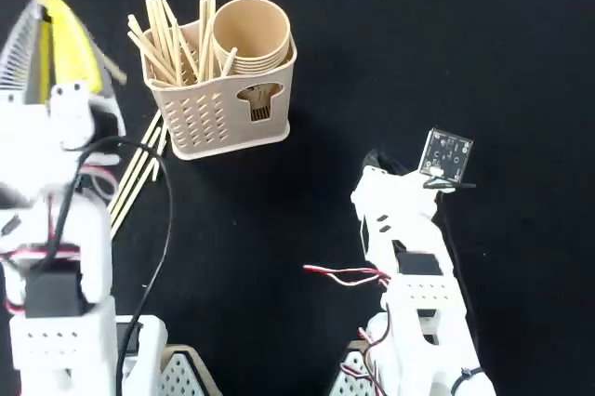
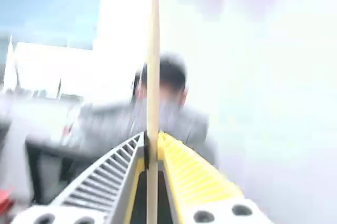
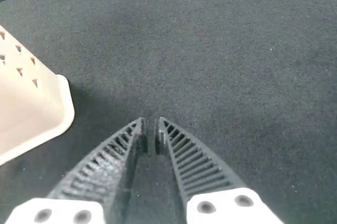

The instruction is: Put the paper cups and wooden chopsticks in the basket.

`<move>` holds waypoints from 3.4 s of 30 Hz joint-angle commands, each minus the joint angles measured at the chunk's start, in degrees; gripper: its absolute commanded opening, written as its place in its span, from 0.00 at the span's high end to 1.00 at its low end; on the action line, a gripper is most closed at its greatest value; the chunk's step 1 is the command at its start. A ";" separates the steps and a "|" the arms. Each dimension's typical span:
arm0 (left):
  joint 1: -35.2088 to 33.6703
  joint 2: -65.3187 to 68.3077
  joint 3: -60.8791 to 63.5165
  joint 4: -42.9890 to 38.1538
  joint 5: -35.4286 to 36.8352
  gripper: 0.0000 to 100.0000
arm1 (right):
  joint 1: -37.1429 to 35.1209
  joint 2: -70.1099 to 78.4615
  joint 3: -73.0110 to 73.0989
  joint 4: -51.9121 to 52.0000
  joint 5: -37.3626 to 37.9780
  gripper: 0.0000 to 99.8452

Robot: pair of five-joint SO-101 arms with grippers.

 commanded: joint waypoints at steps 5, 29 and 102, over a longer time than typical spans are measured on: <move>3.38 7.91 -0.22 -6.42 5.19 0.97 | -0.79 -0.13 -0.22 -1.32 0.53 0.95; 4.62 16.09 -17.19 33.67 8.88 0.80 | -0.62 -0.13 -0.22 -1.32 0.53 0.95; -12.18 39.30 10.07 38.51 -39.74 0.97 | -0.62 -0.13 -0.13 -1.32 0.53 0.95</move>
